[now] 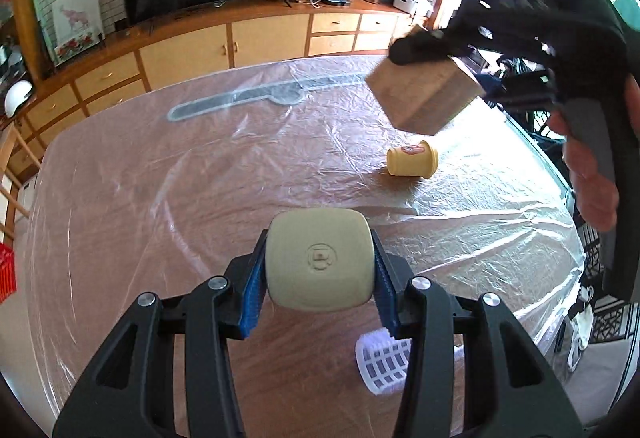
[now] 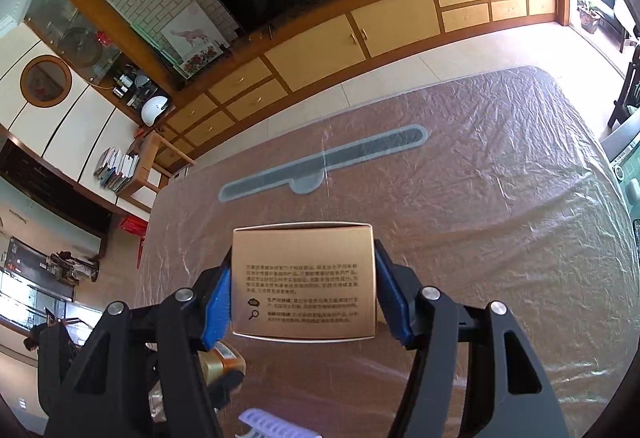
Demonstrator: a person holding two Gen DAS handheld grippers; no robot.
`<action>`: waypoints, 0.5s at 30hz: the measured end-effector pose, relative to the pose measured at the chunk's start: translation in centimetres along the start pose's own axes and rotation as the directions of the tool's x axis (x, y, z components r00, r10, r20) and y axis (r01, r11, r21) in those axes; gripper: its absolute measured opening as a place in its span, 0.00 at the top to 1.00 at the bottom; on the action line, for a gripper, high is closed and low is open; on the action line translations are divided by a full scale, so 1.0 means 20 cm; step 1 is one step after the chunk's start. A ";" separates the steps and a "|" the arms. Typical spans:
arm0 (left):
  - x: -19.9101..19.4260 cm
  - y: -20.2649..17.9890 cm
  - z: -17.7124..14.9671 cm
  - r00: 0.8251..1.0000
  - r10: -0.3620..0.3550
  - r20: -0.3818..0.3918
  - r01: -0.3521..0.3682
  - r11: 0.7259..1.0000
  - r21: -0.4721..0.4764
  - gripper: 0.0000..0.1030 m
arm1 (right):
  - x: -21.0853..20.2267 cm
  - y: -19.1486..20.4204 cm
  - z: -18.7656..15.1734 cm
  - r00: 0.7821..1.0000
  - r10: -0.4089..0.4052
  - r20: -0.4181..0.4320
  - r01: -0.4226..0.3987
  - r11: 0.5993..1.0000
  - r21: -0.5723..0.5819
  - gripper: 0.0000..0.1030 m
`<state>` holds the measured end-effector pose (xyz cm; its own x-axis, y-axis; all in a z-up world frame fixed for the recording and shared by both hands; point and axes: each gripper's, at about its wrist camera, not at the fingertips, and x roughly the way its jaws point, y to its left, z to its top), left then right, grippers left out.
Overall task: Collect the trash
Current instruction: 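Carry the soap bar and cardboard box over the black bin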
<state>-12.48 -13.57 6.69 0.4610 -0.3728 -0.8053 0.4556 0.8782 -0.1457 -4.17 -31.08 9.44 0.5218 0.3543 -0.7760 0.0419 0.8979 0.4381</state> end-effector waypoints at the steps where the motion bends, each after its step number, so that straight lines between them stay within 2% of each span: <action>1: -0.01 0.00 -0.01 1.000 0.002 0.004 -0.002 1.000 -0.011 0.54 | -0.01 -0.01 -0.02 1.000 0.007 -0.005 -0.007 1.000 -0.001 0.42; 15: -0.14 -0.02 -0.12 0.997 0.060 0.038 -0.056 0.995 -0.088 0.54 | -0.18 -0.07 -0.32 0.996 0.083 -0.031 -0.084 0.996 -0.027 0.42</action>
<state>-15.87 -12.05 7.63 0.5162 -0.3311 -0.7899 0.3599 0.9207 -0.1507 -11.53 -31.93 8.66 0.4965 0.4353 -0.7510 -0.0249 0.8719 0.4890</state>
